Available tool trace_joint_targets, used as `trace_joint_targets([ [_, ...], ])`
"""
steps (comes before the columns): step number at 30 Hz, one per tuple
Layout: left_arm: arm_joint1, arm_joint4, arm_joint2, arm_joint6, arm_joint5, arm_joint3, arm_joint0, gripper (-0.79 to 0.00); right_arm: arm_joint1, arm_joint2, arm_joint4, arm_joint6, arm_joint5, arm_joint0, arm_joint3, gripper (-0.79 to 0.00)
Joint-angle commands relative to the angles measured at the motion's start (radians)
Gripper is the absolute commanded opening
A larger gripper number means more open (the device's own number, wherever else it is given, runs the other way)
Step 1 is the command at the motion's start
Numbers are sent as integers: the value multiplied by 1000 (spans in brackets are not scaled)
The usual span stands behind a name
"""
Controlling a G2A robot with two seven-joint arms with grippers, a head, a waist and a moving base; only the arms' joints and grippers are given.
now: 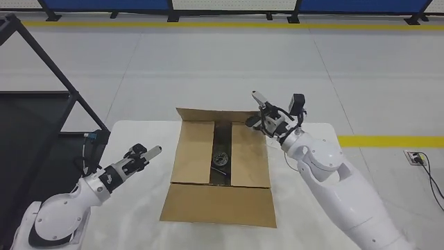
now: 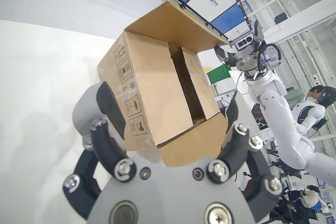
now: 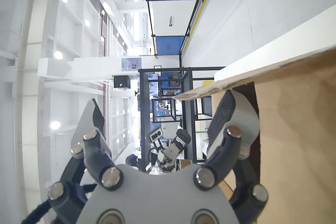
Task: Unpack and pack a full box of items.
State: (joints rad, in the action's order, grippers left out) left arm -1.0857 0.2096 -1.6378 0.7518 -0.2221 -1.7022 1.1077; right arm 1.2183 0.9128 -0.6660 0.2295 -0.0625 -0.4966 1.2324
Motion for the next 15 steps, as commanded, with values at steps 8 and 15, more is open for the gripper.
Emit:
trace_joint_targets([
  [8,0,0,0,0,0,0,0,0,94,-88,-92,-162,34,132,-195,0],
  [15,0,0,0,0,0,0,0,0,171,-166,-89,-331,-49,232,-343,0],
])
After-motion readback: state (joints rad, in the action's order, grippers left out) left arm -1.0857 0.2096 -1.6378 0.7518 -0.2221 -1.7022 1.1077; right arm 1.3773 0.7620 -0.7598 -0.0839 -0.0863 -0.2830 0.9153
